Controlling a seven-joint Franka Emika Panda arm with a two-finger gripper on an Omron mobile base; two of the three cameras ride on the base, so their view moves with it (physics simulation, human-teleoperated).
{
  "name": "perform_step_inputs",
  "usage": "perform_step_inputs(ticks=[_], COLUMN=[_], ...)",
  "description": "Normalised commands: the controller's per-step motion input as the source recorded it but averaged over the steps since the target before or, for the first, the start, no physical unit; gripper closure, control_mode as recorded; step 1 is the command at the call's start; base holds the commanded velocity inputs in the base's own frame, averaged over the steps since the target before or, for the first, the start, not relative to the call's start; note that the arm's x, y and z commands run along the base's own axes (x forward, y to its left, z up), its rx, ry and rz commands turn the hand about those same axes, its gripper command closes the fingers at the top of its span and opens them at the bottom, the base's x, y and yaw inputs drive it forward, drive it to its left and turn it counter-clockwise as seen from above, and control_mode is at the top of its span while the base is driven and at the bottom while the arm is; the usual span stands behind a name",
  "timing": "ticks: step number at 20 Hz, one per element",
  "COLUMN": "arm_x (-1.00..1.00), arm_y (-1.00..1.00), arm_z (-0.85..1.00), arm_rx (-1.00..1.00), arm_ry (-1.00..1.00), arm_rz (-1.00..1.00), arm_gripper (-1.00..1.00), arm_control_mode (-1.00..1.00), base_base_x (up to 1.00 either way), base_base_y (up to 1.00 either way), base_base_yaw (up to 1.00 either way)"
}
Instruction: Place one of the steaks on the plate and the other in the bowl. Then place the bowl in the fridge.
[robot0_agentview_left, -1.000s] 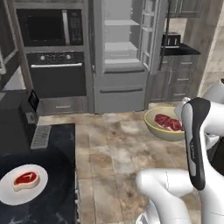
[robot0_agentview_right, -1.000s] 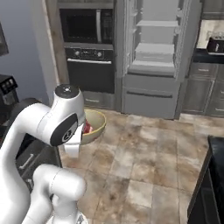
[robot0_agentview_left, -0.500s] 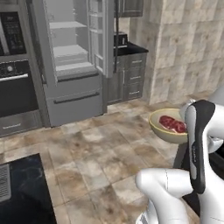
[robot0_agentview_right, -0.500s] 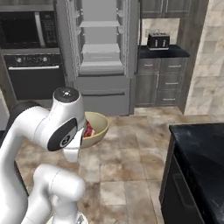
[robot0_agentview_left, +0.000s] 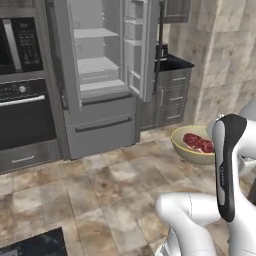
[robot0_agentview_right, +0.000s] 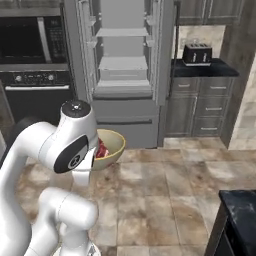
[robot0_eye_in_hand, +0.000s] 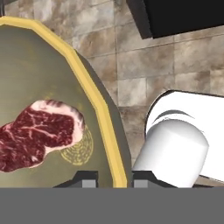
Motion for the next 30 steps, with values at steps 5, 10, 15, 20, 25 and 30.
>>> perform_step_inputs(ticks=[5, 10, 15, 20, 25, 30], arm_x=[0.00, 0.00, 0.00, 0.00, 0.00, 0.00], arm_y=[0.00, 0.00, 0.00, 0.00, 0.00, 0.00], arm_z=[0.00, 0.00, 0.00, 0.00, 0.00, 0.00], arm_rx=[0.00, 0.00, 0.00, 0.00, 0.00, 0.00], arm_ry=[0.00, 0.00, 0.00, 0.00, 0.00, 0.00], arm_rz=[0.00, 0.00, 0.00, 0.00, 0.00, 0.00], arm_gripper=[1.00, 1.00, 1.00, 1.00, 1.00, 1.00], arm_control_mode=[1.00, 1.00, 1.00, 1.00, 1.00, 1.00], base_base_x=[1.00, 1.00, 1.00, 0.96, 0.73, 0.46], base_base_y=[-0.01, -0.01, -0.14, -0.34, -0.53, -0.04], base_base_yaw=[0.16, 0.17, 0.19, 0.25, 0.21, 0.10])
